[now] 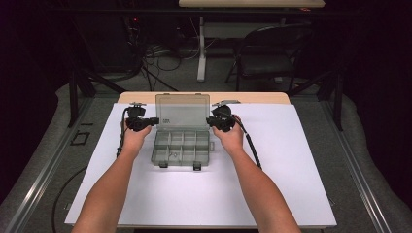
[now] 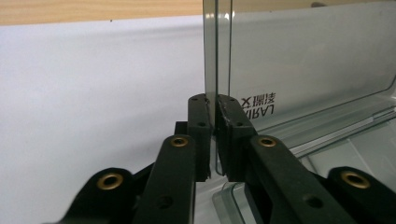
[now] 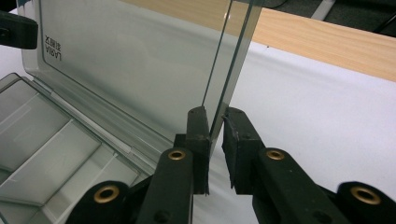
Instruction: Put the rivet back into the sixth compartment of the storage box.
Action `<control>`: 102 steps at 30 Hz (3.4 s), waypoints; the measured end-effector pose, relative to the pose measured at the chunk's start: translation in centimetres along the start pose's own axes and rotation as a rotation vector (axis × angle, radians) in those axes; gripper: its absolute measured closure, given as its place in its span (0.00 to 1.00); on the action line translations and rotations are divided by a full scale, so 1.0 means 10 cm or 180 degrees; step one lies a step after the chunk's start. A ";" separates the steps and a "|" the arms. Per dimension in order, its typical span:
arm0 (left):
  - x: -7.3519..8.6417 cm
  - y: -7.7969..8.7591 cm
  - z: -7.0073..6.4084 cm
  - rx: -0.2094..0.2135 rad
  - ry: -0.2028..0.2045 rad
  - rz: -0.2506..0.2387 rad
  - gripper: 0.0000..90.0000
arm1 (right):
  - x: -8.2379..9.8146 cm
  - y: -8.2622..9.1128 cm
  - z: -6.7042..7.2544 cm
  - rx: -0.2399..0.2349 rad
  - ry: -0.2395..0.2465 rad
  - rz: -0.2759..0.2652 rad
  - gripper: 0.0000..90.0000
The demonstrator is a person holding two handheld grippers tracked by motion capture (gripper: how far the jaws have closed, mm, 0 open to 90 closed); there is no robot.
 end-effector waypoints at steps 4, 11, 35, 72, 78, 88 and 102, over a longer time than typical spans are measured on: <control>-0.07 0.06 0.00 0.0033 0.0051 -0.0089 0.85 | -0.01 0.00 0.01 0.0015 0.0002 -0.0033 0.90; -0.28 0.18 -0.02 -0.0056 0.0017 -0.0170 0.83 | 0.01 0.00 0.01 0.0015 -0.0054 -0.0073 0.90; -0.61 0.32 -0.07 -0.0280 0.0083 -0.0281 0.96 | 0.03 0.01 0.01 0.0002 -0.0093 -0.0121 0.90; -0.47 0.46 -0.15 -0.0258 0.0024 -0.0491 0.97 | -0.03 0.41 0.04 -0.0206 -0.0044 -0.0121 0.71; -0.45 0.48 -0.16 -0.0266 0.0009 -0.0527 0.97 | -0.02 0.43 0.02 -0.0186 -0.0006 -0.0079 0.75; -0.39 0.54 -0.20 -0.0287 -0.0006 -0.0565 0.97 | -0.08 0.56 -0.05 -0.0108 -0.0072 -0.0174 0.94; -0.27 0.63 -0.26 -0.0283 -0.0041 -0.0653 0.97 | -0.15 0.62 -0.04 -0.0210 -0.0070 -0.0150 1.00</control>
Point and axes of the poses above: each handheld gripper's, and its own axes: y roughly backward along the jaws, x roughly out of its underside, z roughly to its left, the point moved 7 cm from there along -y, roughly forward along the jaws, and after that the axes turned 13 degrees about z, right-handed, at the moved point
